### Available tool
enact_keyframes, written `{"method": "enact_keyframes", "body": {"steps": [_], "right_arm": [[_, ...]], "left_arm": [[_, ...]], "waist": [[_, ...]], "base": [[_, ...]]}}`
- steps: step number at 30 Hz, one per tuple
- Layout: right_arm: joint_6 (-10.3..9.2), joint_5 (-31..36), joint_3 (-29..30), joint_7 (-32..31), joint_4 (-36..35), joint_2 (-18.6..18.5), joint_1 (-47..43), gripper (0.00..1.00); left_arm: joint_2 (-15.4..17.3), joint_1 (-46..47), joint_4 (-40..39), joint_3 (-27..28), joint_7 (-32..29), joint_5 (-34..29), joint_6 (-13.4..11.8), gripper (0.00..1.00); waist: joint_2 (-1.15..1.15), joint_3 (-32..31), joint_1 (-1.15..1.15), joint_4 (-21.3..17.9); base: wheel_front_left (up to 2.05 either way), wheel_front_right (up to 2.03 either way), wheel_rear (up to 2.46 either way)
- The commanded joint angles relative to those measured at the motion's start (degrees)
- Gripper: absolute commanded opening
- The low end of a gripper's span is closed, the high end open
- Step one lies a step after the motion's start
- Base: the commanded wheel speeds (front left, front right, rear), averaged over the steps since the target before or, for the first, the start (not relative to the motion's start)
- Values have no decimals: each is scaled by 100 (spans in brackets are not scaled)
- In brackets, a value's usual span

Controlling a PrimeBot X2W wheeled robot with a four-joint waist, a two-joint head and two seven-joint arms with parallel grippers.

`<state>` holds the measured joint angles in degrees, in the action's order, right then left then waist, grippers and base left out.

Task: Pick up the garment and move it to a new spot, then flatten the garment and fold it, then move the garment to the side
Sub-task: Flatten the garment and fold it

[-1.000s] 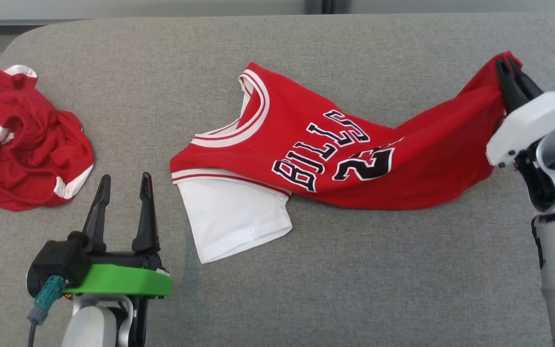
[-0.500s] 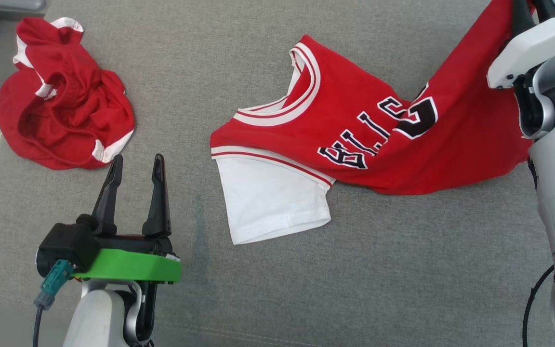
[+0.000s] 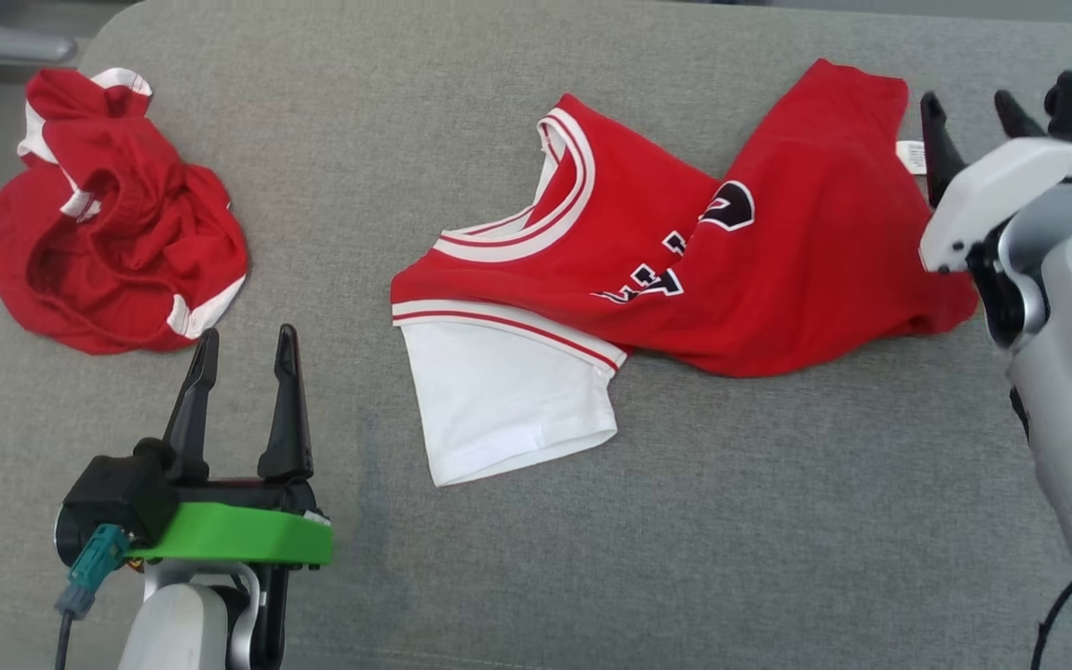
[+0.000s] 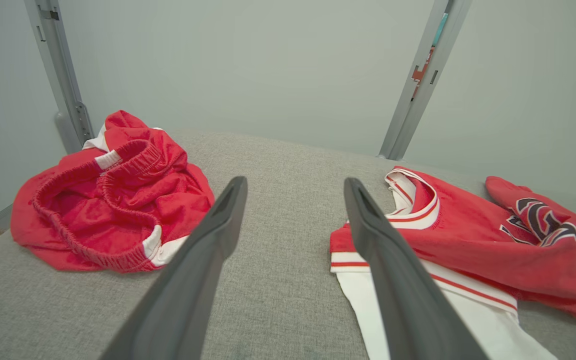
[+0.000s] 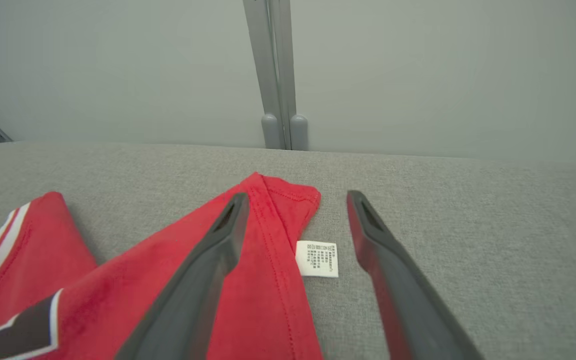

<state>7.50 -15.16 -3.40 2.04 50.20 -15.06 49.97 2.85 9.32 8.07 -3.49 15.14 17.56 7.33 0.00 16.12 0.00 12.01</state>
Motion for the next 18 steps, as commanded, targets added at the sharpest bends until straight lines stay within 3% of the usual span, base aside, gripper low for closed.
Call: {"method": "enact_keyframes", "body": {"steps": [1, 7, 13, 18], "right_arm": [[-2, -117, -48, -70, -108, -52, -244, 100], [-2, -452, 193, -220, -822, -202, -1423, 100], [-1, -550, 407, -559, -1725, 53, -2423, 100], [-1, -568, 398, -894, -2029, 234, -2547, 100]], "left_arm": [[10, -79, 20, 37, 1, -35, 18, 100], [11, -229, 22, 76, 1, -64, 16, 100], [27, -292, -26, 155, 1, -81, 15, 100], [53, -175, -45, 129, 1, -55, 15, 100]], "waist": [[0, -263, 0, -264], [0, -448, 0, -429], [0, -422, 0, -534], [0, -284, 0, -507]], "base": [[0, 0, 0], [0, 0, 0], [0, 0, 0], [0, 0, 0]]}}
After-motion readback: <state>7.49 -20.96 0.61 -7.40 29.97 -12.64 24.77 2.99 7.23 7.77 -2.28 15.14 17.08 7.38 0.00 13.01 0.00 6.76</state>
